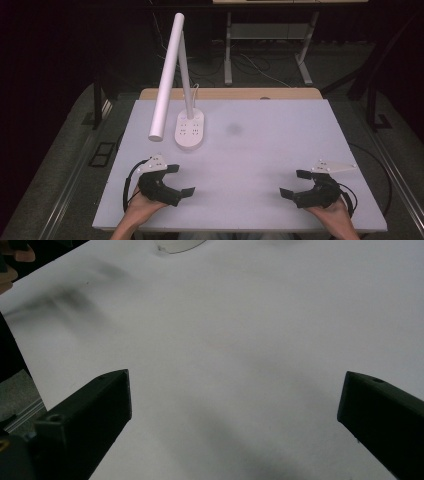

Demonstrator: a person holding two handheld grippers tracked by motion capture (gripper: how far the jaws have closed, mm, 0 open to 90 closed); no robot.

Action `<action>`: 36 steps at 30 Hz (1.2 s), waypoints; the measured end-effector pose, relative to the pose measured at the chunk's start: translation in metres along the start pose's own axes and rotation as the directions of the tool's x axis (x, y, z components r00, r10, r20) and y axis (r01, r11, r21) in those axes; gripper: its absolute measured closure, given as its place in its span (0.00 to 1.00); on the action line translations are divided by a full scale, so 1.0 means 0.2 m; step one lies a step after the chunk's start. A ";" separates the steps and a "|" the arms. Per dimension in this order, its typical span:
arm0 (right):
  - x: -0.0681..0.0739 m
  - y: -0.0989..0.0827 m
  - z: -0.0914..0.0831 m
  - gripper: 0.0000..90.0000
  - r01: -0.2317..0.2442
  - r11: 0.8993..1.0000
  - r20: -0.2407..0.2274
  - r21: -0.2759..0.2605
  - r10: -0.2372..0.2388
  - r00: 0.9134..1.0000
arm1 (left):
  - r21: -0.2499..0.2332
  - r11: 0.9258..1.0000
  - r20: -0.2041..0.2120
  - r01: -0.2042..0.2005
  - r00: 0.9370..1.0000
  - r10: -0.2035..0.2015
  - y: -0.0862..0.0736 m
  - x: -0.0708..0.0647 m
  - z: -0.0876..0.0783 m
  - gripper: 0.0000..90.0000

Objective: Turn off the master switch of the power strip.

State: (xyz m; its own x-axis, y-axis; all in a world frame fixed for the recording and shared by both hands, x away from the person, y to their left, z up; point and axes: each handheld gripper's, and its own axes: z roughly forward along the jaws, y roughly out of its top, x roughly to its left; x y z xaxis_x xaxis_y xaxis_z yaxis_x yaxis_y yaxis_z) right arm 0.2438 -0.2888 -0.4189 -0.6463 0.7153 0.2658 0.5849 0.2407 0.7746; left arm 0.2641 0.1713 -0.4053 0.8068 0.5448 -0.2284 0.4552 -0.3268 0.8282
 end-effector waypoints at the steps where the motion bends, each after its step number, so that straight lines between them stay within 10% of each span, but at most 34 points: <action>1: 0.00 0.00 0.00 0.00 0.002 1.000 0.000 0.001 -0.002 1.000 | -0.001 1.000 0.000 0.005 1.000 -0.005 0.00 0.00 0.00 0.00; 36: 0.00 -0.01 0.00 0.00 0.009 1.000 0.006 0.013 -0.009 1.000 | 0.029 1.000 -0.064 0.011 0.998 -0.009 0.19 0.17 -0.07 0.00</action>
State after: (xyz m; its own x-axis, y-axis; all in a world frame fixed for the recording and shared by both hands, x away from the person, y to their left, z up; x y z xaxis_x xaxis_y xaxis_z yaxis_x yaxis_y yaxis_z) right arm 0.2431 -0.2885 -0.4201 -0.6489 0.7168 0.2553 0.5851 0.2556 0.7697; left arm 0.3031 0.1889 -0.3738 0.7770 0.5962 -0.2021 0.4743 -0.3432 0.8107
